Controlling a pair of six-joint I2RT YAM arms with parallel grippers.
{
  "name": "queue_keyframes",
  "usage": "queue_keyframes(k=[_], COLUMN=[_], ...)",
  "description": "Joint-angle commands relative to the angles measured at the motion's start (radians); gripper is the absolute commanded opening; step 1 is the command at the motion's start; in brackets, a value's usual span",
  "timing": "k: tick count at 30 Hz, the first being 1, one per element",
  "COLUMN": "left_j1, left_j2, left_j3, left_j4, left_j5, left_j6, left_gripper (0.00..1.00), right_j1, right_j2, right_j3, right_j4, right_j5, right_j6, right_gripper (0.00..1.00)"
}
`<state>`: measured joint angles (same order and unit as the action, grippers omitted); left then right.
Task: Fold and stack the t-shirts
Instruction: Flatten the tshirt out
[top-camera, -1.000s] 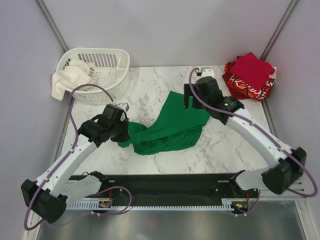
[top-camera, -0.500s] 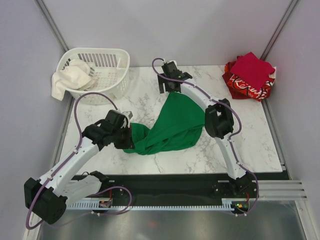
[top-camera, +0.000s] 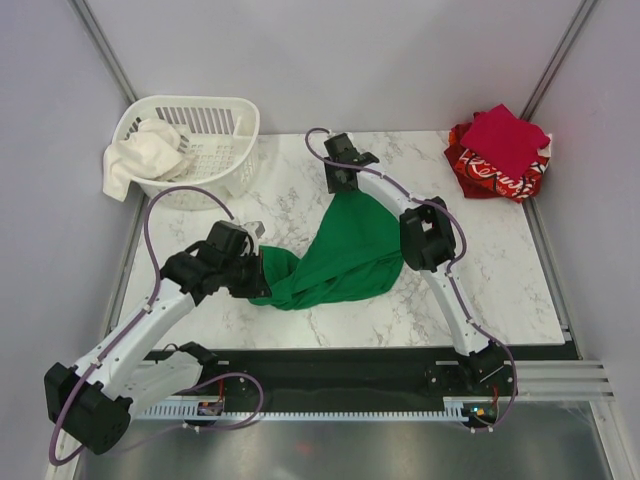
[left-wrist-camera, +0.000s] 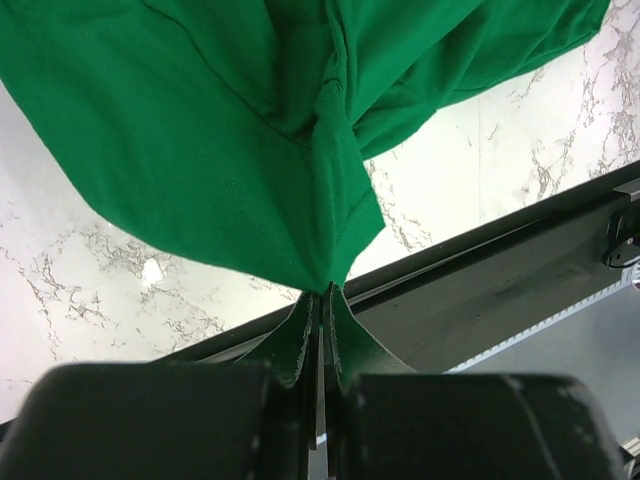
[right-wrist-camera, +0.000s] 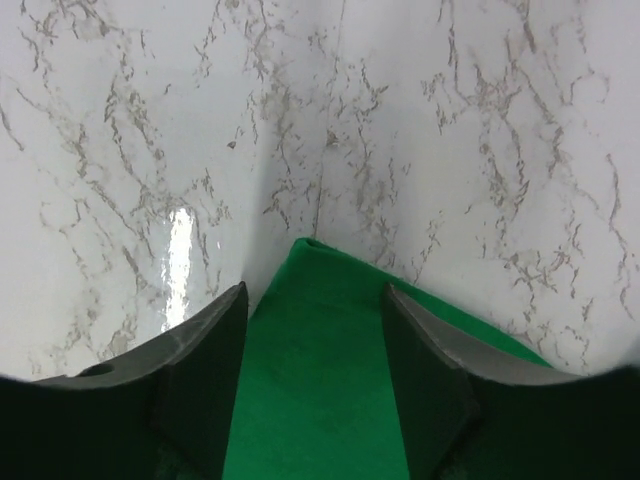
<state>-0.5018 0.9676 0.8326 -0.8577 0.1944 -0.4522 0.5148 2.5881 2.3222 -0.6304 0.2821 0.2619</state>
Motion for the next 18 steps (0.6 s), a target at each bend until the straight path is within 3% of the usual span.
queue_keyframes(k=[1, 4, 5, 8, 14, 18], left_j1=[-0.004, -0.004, -0.004, -0.004, -0.004, -0.004], left_j2=[-0.003, -0.007, -0.009, -0.02, -0.053, -0.069], left_j3=[-0.007, -0.035, -0.036, -0.035, 0.043, 0.199], left_j4=[0.029, 0.043, 0.043, 0.045, 0.008, -0.068], left_j5=[0.031, 0.034, 0.034, 0.031, 0.042, 0.048], left_j6=[-0.032, -0.043, -0.043, -0.043, -0.017, 0.001], left_gripper=[0.02, 0.02, 0.02, 0.02, 0.02, 0.02], right_j1=[-0.001, -0.007, -0.01, -0.013, -0.013, -0.018], right_j2=[0.03, 0.027, 0.029, 0.017, -0.161, -0.366], right_j3=[0.009, -0.029, -0.035, -0.038, -0.109, -0.191], right_j4=[0.008, 0.034, 0.038, 0.04, 0.043, 0.044], right_j5=[0.002, -0.007, -0.012, -0.038, -0.047, -0.043], right_j6=[-0.009, -0.01, -0.01, -0.012, -0.003, -0.003], right_gripper=[0.62, 0.4, 0.27, 0.03, 0.0, 0.0])
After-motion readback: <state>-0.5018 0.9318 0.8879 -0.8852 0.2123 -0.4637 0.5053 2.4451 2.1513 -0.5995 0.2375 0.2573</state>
